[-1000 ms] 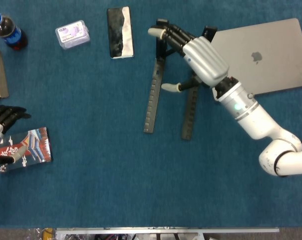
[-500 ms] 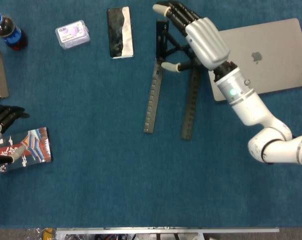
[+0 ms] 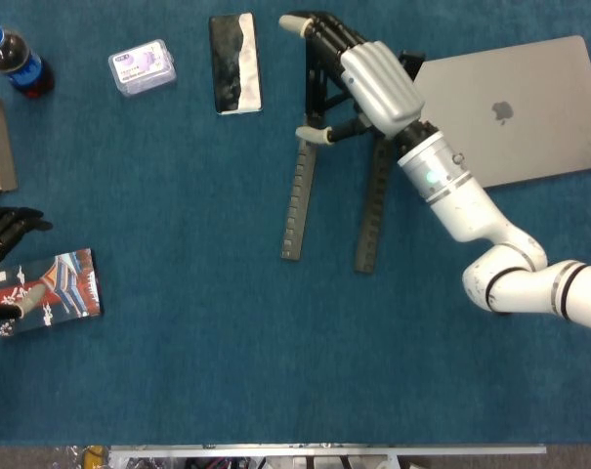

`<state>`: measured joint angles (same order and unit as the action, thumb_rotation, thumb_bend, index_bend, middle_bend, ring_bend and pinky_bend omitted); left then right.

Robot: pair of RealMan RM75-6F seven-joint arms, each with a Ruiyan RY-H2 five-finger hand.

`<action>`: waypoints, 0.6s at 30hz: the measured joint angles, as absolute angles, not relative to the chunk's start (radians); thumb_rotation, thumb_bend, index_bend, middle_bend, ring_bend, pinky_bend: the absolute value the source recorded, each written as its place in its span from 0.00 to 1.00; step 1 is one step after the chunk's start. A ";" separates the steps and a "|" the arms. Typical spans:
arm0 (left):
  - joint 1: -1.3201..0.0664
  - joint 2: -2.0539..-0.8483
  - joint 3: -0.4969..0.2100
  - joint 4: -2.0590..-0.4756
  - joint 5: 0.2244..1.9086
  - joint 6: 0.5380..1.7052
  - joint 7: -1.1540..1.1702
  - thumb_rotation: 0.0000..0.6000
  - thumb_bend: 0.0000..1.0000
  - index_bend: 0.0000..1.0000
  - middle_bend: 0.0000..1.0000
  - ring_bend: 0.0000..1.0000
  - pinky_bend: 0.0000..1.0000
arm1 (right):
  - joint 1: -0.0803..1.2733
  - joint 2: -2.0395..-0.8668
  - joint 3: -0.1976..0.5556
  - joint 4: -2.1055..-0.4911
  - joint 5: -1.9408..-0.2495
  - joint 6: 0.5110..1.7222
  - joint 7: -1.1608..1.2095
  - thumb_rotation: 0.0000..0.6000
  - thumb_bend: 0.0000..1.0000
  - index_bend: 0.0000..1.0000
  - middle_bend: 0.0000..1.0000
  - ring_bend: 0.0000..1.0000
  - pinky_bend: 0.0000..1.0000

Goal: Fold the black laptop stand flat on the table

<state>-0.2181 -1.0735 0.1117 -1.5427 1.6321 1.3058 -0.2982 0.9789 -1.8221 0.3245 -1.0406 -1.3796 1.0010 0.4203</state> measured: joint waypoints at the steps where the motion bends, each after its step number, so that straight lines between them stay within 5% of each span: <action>1: -0.217 -1.073 0.112 -1.542 1.632 1.306 -0.299 1.00 0.28 0.23 0.19 0.15 0.11 | 0.979 -1.821 0.321 -1.043 -1.383 1.000 0.428 1.00 0.00 0.12 0.12 0.09 0.22; 18: -0.216 -1.083 0.116 -1.535 1.645 1.309 -0.305 1.00 0.28 0.23 0.18 0.15 0.11 | 0.935 -1.745 0.244 -1.247 -1.425 0.996 0.417 1.00 0.00 0.10 0.12 0.09 0.22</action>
